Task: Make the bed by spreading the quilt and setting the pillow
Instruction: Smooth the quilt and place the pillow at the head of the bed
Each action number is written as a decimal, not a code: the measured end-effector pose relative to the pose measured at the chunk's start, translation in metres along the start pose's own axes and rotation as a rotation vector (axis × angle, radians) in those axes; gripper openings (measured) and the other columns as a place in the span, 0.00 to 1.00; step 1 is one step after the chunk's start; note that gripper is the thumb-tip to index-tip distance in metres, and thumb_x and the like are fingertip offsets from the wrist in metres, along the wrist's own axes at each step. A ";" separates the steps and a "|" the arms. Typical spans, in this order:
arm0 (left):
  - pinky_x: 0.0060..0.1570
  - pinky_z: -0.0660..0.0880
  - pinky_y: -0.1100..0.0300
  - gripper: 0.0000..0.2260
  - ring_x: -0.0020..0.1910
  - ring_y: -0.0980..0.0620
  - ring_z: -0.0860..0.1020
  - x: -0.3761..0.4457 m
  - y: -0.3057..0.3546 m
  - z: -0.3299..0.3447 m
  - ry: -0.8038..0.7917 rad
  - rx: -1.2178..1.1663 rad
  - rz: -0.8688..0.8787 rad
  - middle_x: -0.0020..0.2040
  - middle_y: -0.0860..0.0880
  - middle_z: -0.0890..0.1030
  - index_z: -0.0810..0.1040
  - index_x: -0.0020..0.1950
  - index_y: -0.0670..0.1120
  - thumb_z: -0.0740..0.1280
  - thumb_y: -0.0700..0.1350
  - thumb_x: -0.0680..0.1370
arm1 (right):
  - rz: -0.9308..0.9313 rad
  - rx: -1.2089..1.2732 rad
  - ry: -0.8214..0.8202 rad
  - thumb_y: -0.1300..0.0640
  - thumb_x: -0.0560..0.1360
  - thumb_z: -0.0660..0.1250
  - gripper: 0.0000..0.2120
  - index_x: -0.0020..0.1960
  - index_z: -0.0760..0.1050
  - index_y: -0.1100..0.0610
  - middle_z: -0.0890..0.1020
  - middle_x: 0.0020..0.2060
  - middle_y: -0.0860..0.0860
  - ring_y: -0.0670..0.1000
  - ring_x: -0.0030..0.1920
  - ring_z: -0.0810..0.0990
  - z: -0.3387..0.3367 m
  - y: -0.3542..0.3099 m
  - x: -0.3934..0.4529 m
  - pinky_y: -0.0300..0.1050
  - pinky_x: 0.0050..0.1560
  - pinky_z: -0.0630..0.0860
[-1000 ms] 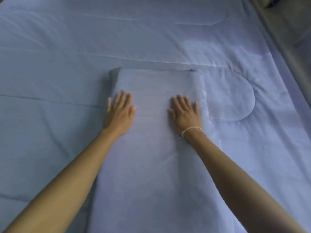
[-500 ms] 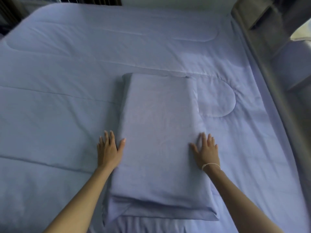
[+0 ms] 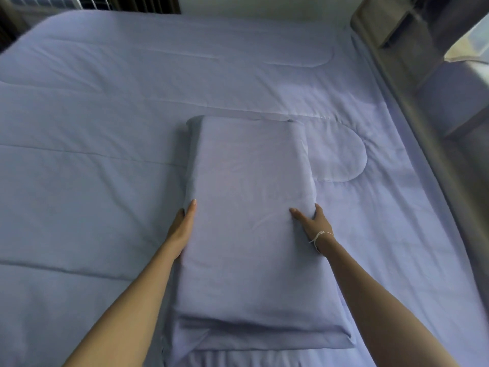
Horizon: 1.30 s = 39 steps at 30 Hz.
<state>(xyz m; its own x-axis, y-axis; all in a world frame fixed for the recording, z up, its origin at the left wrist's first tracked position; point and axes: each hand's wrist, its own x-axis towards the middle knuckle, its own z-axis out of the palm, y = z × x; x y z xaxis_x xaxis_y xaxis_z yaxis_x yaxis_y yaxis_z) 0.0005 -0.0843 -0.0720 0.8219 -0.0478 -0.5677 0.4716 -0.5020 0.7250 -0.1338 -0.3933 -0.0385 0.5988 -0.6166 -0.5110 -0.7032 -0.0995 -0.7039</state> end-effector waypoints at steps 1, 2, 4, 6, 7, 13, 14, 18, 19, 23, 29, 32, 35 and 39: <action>0.69 0.65 0.51 0.48 0.68 0.49 0.71 0.028 -0.021 -0.001 -0.037 -0.056 -0.034 0.71 0.49 0.71 0.66 0.73 0.49 0.55 0.80 0.63 | 0.011 0.011 -0.012 0.33 0.64 0.71 0.40 0.71 0.62 0.45 0.76 0.61 0.50 0.57 0.61 0.75 -0.001 0.002 0.001 0.51 0.62 0.72; 0.68 0.67 0.50 0.48 0.66 0.51 0.73 0.052 -0.038 -0.001 -0.081 -0.101 -0.069 0.69 0.51 0.73 0.67 0.72 0.52 0.57 0.81 0.61 | 0.020 0.016 -0.021 0.31 0.63 0.70 0.42 0.71 0.61 0.44 0.76 0.61 0.48 0.56 0.61 0.75 -0.001 0.003 0.003 0.52 0.63 0.72; 0.66 0.69 0.50 0.44 0.61 0.53 0.76 0.075 -0.050 -0.001 -0.165 -0.159 -0.105 0.64 0.54 0.78 0.71 0.69 0.55 0.62 0.80 0.60 | 0.020 0.028 -0.035 0.30 0.61 0.71 0.41 0.69 0.64 0.44 0.78 0.59 0.48 0.55 0.58 0.77 -0.001 0.005 0.007 0.53 0.61 0.74; 0.65 0.71 0.51 0.42 0.59 0.54 0.78 0.052 -0.026 -0.001 -0.187 -0.191 -0.079 0.61 0.54 0.80 0.74 0.66 0.55 0.64 0.78 0.60 | -0.002 0.032 -0.048 0.35 0.66 0.70 0.34 0.67 0.68 0.46 0.79 0.58 0.49 0.55 0.57 0.78 -0.001 0.004 0.010 0.53 0.61 0.74; 0.63 0.72 0.51 0.41 0.58 0.54 0.79 0.043 -0.017 0.001 -0.190 -0.210 -0.055 0.59 0.54 0.81 0.74 0.66 0.54 0.66 0.77 0.60 | -0.016 0.030 -0.050 0.38 0.69 0.69 0.30 0.66 0.69 0.48 0.79 0.58 0.50 0.56 0.57 0.78 -0.001 0.004 0.010 0.53 0.61 0.73; 0.61 0.73 0.53 0.39 0.56 0.53 0.79 0.008 0.012 0.009 -0.119 -0.306 0.072 0.57 0.53 0.81 0.75 0.65 0.49 0.72 0.69 0.61 | -0.050 0.066 0.003 0.48 0.75 0.66 0.17 0.61 0.75 0.55 0.81 0.55 0.55 0.58 0.55 0.79 -0.003 0.000 0.005 0.52 0.60 0.73; 0.61 0.74 0.53 0.38 0.56 0.53 0.79 0.005 0.016 0.010 -0.111 -0.314 0.076 0.57 0.53 0.81 0.75 0.65 0.49 0.72 0.68 0.61 | -0.057 0.074 0.011 0.49 0.75 0.66 0.16 0.60 0.76 0.55 0.81 0.54 0.55 0.58 0.55 0.79 -0.005 -0.001 0.003 0.53 0.60 0.74; 0.59 0.75 0.52 0.34 0.54 0.51 0.81 -0.014 0.030 0.019 -0.094 -0.364 0.090 0.56 0.52 0.82 0.77 0.63 0.47 0.74 0.63 0.62 | -0.072 0.112 0.031 0.49 0.74 0.67 0.15 0.57 0.78 0.55 0.83 0.51 0.54 0.57 0.52 0.80 -0.026 -0.001 -0.006 0.57 0.60 0.75; 0.58 0.76 0.53 0.32 0.54 0.51 0.81 -0.021 0.035 0.025 -0.097 -0.374 0.090 0.55 0.51 0.83 0.78 0.63 0.46 0.74 0.61 0.64 | -0.077 0.116 0.042 0.49 0.73 0.67 0.15 0.57 0.78 0.54 0.83 0.50 0.54 0.57 0.51 0.81 -0.038 -0.001 -0.008 0.57 0.59 0.75; 0.57 0.76 0.53 0.31 0.52 0.51 0.81 -0.050 0.058 0.068 -0.155 -0.410 0.065 0.54 0.51 0.83 0.79 0.61 0.46 0.74 0.61 0.63 | -0.134 0.053 0.113 0.50 0.74 0.68 0.10 0.52 0.78 0.54 0.83 0.48 0.54 0.57 0.51 0.81 -0.102 -0.010 -0.017 0.55 0.57 0.76; 0.59 0.76 0.49 0.34 0.52 0.49 0.82 -0.102 0.098 0.193 -0.316 -0.486 0.037 0.54 0.49 0.83 0.79 0.60 0.47 0.74 0.64 0.59 | -0.201 -0.156 0.259 0.51 0.74 0.68 0.10 0.51 0.79 0.56 0.83 0.47 0.55 0.54 0.50 0.80 -0.251 -0.007 -0.035 0.46 0.49 0.73; 0.60 0.75 0.51 0.30 0.53 0.50 0.81 -0.136 0.121 0.272 -0.408 -0.529 0.033 0.54 0.49 0.83 0.79 0.61 0.45 0.73 0.61 0.65 | -0.213 -0.240 0.355 0.50 0.74 0.69 0.11 0.53 0.80 0.54 0.83 0.47 0.53 0.51 0.50 0.78 -0.333 0.003 -0.045 0.44 0.47 0.70; 0.61 0.74 0.49 0.36 0.54 0.48 0.81 -0.167 0.137 0.351 -0.548 -0.552 -0.015 0.55 0.48 0.83 0.79 0.61 0.45 0.74 0.66 0.60 | -0.228 -0.358 0.462 0.49 0.74 0.68 0.11 0.53 0.80 0.53 0.84 0.47 0.54 0.53 0.52 0.80 -0.405 0.020 -0.048 0.46 0.48 0.72; 0.60 0.74 0.50 0.34 0.56 0.46 0.81 -0.202 0.147 0.437 -0.760 -0.582 -0.062 0.56 0.45 0.83 0.79 0.61 0.46 0.72 0.65 0.61 | -0.195 -0.528 0.543 0.50 0.76 0.65 0.12 0.55 0.79 0.55 0.82 0.51 0.62 0.64 0.54 0.79 -0.472 0.045 -0.045 0.52 0.48 0.73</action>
<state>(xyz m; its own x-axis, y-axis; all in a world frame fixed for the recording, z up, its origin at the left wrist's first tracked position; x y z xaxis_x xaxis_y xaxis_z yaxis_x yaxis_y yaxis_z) -0.2358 -0.5256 -0.0211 0.4593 -0.6860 -0.5643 0.7604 -0.0248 0.6490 -0.3737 -0.7388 0.1857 0.5548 -0.8320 0.0070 -0.7752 -0.5199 -0.3589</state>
